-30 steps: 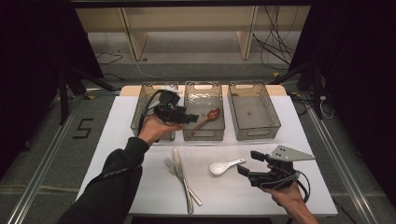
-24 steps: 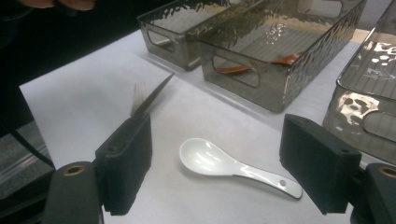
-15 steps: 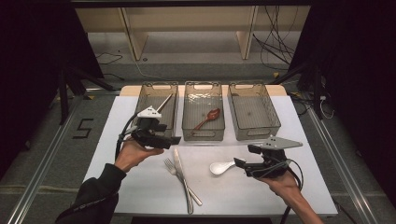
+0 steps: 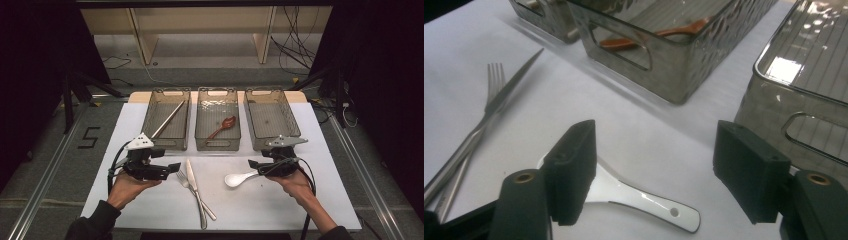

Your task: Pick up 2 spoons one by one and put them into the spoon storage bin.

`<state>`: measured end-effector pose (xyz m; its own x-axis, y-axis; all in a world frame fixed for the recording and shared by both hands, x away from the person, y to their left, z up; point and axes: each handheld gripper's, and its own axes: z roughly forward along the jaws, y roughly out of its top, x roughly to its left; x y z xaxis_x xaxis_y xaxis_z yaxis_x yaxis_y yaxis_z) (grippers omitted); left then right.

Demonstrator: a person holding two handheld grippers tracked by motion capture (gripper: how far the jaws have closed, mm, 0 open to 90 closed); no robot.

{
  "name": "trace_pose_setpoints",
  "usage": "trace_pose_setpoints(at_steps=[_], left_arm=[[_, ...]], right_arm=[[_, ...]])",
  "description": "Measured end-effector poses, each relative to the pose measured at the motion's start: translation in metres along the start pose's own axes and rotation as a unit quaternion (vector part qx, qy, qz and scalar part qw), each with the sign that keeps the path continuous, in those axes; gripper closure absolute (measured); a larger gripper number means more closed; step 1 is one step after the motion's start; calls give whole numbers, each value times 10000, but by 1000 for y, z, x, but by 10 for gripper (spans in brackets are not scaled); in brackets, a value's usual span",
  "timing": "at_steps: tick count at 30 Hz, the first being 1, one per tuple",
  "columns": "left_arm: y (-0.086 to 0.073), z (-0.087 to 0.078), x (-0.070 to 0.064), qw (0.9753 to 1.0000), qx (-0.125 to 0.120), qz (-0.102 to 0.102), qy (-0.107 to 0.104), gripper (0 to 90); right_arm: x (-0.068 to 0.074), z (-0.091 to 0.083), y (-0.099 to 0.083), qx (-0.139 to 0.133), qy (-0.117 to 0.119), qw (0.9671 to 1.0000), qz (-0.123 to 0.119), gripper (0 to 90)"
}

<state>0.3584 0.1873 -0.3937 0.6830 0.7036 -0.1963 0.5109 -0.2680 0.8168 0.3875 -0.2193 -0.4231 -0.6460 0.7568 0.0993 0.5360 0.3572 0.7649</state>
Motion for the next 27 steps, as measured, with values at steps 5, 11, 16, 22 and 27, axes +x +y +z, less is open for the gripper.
trace_pose_setpoints(at_steps=[5,11,16,22,27], left_arm=[[-5,-4,2,10000,-59,9,47,188],[-9,-6,1,9999,-79,64,24,181],[-11,-8,0,9999,-110,83,53,181],[-13,-10,-1,9998,-145,112,17,181],[-15,-10,0,9997,-199,118,34,180]], right_arm=[[-5,10,0,242,-84,9997,18,422],[-12,20,0,438,-182,9989,9,577],[-15,27,-1,638,-215,9977,-44,696],[-17,36,-4,954,-196,9952,-129,822],[-18,42,-6,1158,-138,9931,-159,883]])
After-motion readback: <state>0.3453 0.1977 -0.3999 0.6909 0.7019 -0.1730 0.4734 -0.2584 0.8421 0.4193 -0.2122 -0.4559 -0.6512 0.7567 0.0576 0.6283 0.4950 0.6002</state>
